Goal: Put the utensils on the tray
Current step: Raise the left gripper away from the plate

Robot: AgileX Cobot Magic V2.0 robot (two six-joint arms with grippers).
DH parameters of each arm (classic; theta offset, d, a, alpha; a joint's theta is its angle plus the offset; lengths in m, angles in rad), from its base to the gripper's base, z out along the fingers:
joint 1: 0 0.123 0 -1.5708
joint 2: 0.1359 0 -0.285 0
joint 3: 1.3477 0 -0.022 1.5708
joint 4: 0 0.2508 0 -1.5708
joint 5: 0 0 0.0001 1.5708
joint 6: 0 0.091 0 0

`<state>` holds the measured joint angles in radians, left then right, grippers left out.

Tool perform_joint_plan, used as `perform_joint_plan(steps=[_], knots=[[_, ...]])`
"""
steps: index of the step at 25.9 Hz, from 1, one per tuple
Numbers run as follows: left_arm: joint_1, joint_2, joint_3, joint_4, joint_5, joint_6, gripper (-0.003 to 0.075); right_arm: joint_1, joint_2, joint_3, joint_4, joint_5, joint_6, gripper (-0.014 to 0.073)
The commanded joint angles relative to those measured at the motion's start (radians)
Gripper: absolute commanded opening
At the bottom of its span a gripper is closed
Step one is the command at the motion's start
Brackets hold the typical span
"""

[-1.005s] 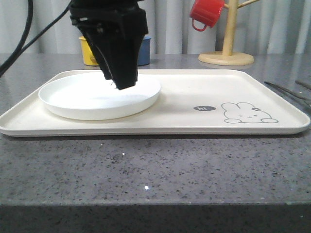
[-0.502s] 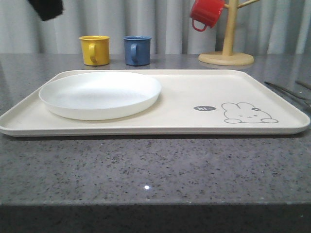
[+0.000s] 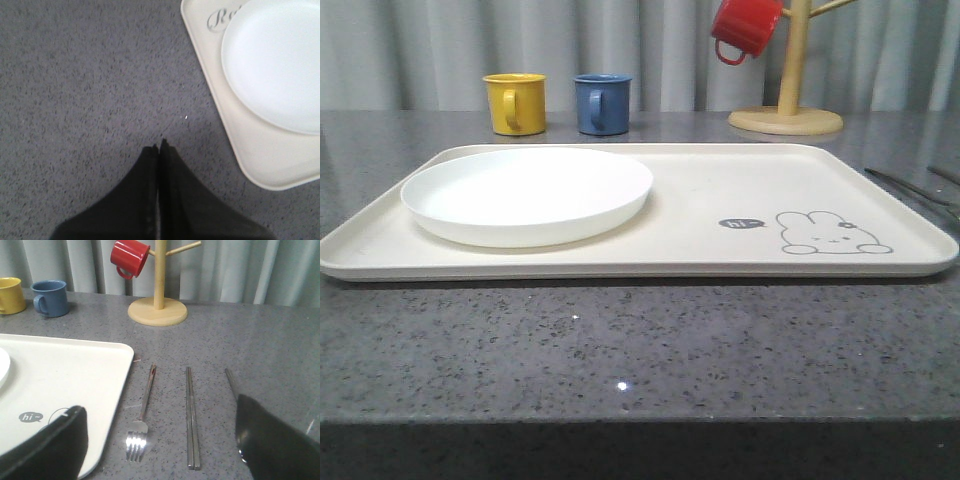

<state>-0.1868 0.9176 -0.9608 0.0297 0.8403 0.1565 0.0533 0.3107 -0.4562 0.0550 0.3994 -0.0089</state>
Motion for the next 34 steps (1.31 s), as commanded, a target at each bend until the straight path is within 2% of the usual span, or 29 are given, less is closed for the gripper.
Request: perform_joint_plan(steps=[1, 3, 6, 10, 14, 31, 32, 34], knots=[[0.003, -0.192, 0.137, -0.03, -0.275, -0.011, -0.0018, -0.003, 0.016, -0.038, -0.002, -0.072, -0.004, 0.0624], [0.003, -0.306, 0.243, -0.03, -0.368, -0.011, -0.0018, -0.003, 0.016, -0.038, -0.002, -0.072, -0.004, 0.0624], [0.003, -0.477, 0.381, -0.03, -0.44, -0.011, -0.0018, -0.003, 0.016, -0.038, -0.002, -0.072, -0.004, 0.0624], [0.003, -0.672, 0.513, -0.03, -0.477, -0.011, -0.0018, -0.003, 0.016, -0.038, -0.002, -0.072, -0.004, 0.0624], [0.003, -0.793, 0.576, -0.03, -0.477, -0.011, -0.0018, -0.003, 0.016, -0.038, -0.002, -0.072, -0.004, 0.0624], [0.003, -0.81, 0.585, -0.03, -0.475, -0.011, -0.0018, -0.003, 0.016, -0.038, -0.002, -0.096, -0.004, 0.0622], [0.003, -0.81, 0.585, -0.03, -0.475, -0.011, -0.0018, -0.003, 0.018, -0.038, -0.002, -0.096, -0.004, 0.0605], [0.003, -0.81, 0.585, -0.03, -0.475, -0.011, -0.0018, -0.003, 0.048, -0.051, -0.001, -0.074, -0.004, 0.0519]])
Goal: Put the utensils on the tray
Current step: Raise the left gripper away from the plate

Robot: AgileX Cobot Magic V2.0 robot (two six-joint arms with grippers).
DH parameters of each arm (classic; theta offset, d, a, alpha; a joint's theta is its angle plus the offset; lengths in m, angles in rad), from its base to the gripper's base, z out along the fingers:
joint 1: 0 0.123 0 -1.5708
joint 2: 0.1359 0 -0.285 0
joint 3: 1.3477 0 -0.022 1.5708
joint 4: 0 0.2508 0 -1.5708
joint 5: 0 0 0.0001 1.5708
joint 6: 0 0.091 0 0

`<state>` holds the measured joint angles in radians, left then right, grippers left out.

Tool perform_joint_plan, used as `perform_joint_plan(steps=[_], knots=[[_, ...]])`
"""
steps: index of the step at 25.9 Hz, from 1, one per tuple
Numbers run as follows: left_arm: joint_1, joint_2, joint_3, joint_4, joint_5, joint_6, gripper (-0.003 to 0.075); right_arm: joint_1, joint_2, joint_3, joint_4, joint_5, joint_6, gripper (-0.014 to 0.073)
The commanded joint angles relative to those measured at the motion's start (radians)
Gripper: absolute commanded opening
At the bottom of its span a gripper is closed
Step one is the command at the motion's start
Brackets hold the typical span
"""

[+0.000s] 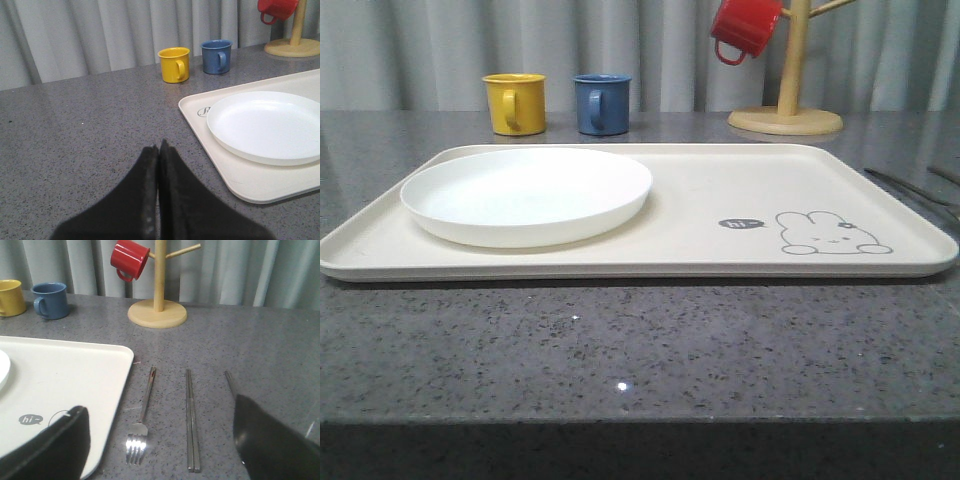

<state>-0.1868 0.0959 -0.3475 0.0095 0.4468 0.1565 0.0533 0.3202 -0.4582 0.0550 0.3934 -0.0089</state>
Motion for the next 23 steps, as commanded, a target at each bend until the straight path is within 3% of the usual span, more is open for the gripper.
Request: perform_joint_plan(steps=[1, 5, 15, 23], knots=[[0.003, 0.011, -0.028, -0.009, -0.082, -0.011, -0.0018, -0.003, 0.063, -0.063, -0.001, -0.047, -0.004, 0.0456], [0.003, 0.011, -0.028, -0.009, -0.082, -0.011, -0.0018, -0.003, 0.253, -0.183, -0.001, 0.046, -0.004, 0.0304], [0.003, 0.011, -0.028, -0.009, -0.082, -0.011, -0.0018, 0.011, 0.823, -0.581, 0.02, 0.407, -0.004, 0.0295], [0.003, 0.011, -0.028, -0.009, -0.082, -0.011, -0.0018, 0.018, 1.105, -0.734, 0.077, 0.459, -0.004, 0.0295]])
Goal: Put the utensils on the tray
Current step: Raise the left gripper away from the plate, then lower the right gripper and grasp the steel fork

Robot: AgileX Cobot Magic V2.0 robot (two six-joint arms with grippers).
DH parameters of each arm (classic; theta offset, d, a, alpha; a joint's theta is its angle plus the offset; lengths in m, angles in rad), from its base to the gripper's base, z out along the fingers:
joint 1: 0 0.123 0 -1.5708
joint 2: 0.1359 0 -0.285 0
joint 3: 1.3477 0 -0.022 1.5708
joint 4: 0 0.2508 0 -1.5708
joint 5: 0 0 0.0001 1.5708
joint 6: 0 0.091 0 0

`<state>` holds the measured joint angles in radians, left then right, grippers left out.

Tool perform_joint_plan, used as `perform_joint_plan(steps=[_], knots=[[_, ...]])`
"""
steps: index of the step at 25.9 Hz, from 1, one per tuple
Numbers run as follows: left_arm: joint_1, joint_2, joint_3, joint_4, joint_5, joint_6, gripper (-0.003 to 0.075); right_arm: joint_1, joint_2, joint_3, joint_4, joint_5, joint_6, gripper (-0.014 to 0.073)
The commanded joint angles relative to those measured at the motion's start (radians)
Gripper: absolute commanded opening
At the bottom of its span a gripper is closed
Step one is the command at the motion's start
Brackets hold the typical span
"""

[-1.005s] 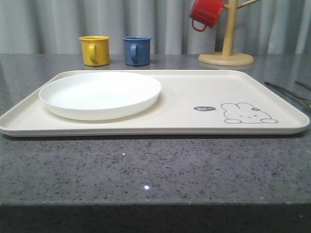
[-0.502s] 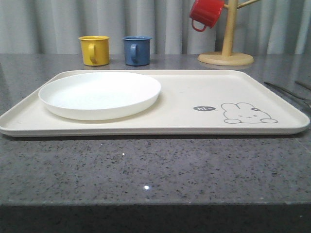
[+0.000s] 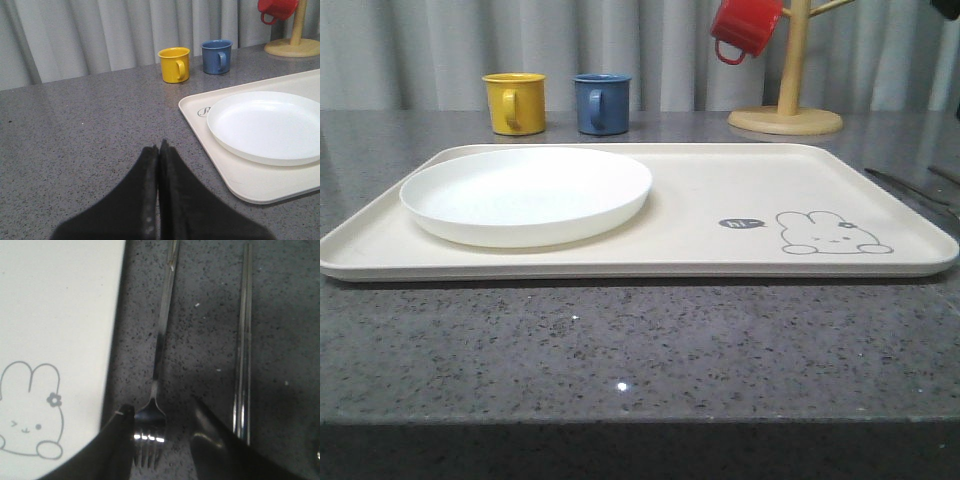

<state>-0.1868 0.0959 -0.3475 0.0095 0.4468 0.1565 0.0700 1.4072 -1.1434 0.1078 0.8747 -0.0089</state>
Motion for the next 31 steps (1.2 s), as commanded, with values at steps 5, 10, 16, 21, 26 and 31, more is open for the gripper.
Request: perform_joint_plan(steps=[5, 10, 16, 21, 26, 31], knots=[[0.003, 0.011, -0.028, -0.009, -0.082, -0.011, -0.0018, 0.001, 0.102, -0.059, 0.029, -0.035, -0.004, 0.0295], [0.003, 0.011, -0.028, -0.009, -0.082, -0.011, -0.0018, 0.001, 0.147, -0.059, 0.029, -0.05, -0.004, 0.0295], [0.003, 0.011, -0.028, -0.009, -0.082, -0.011, -0.0018, 0.001, 0.163, -0.059, 0.029, -0.065, -0.004, 0.0229], [0.003, 0.011, -0.028, -0.009, -0.082, -0.011, -0.0018, 0.001, 0.168, -0.059, 0.029, -0.064, -0.004, 0.0212], [0.003, 0.011, -0.028, -0.009, -0.082, -0.011, -0.0018, 0.001, 0.171, -0.058, 0.029, -0.059, -0.004, 0.0212], [0.003, 0.011, -0.028, -0.009, -0.082, -0.011, -0.0018, 0.001, 0.187, -0.058, 0.029, -0.036, -0.004, 0.0203]])
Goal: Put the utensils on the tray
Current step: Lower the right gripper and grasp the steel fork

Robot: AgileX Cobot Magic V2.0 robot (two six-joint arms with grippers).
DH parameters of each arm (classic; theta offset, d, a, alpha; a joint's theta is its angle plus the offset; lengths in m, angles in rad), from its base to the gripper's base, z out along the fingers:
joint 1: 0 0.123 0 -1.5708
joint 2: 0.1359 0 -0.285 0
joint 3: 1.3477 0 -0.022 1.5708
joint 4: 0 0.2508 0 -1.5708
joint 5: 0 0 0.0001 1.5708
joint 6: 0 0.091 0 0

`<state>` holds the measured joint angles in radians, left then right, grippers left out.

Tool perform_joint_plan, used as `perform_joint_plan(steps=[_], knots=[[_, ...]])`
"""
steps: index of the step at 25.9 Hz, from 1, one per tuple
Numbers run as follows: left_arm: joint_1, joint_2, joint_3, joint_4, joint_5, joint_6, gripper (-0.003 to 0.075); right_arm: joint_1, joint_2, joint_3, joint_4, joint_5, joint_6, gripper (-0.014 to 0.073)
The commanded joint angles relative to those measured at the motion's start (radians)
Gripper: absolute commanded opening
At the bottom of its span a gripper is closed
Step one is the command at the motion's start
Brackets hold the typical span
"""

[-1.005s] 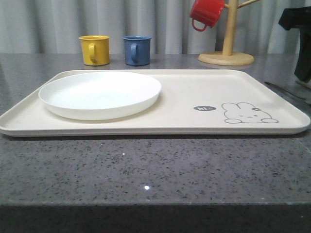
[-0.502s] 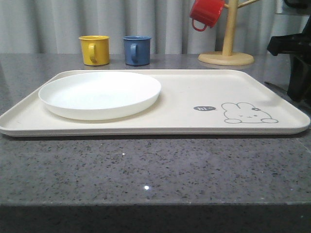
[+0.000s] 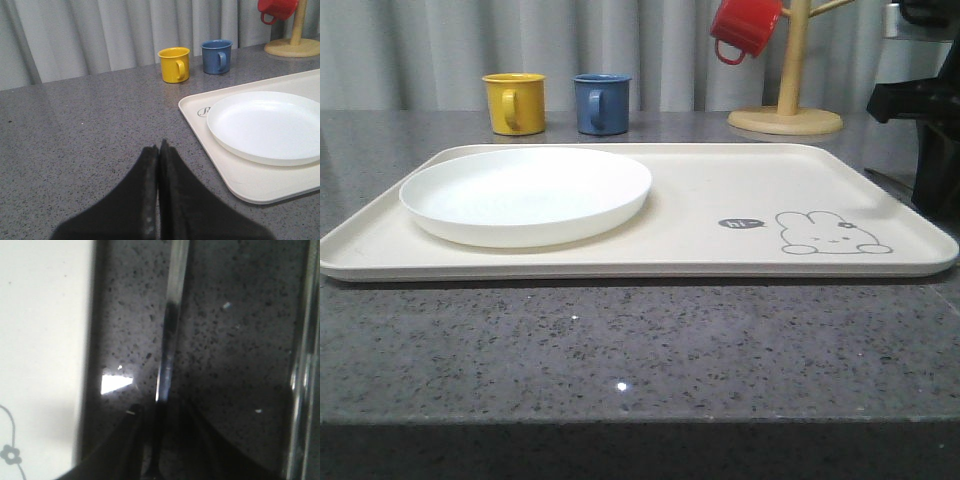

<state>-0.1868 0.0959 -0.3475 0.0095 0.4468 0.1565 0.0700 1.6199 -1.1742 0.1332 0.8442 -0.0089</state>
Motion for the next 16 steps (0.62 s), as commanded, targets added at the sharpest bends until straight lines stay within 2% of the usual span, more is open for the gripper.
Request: perform_joint_plan(steps=[1, 4, 6, 12, 16], knots=[[0.003, 0.011, -0.028, -0.009, -0.082, -0.011, -0.0018, 0.001, -0.025, -0.027, 0.004, -0.003, -0.004, 0.0182], [0.003, 0.011, -0.028, -0.009, -0.082, -0.011, -0.0018, 0.001, -0.025, -0.027, 0.004, 0.003, -0.004, 0.0035], [0.003, 0.011, -0.028, -0.009, -0.082, -0.011, -0.0018, 0.001, -0.026, -0.027, 0.004, 0.004, -0.004, -0.0024], [0.003, 0.011, -0.028, -0.009, -0.082, -0.011, -0.0018, -0.002, -0.065, -0.043, -0.008, 0.021, 0.0, -0.0027], [0.003, 0.011, -0.028, -0.009, -0.082, -0.011, -0.0018, -0.001, -0.108, -0.116, -0.031, 0.085, 0.081, -0.0027]])
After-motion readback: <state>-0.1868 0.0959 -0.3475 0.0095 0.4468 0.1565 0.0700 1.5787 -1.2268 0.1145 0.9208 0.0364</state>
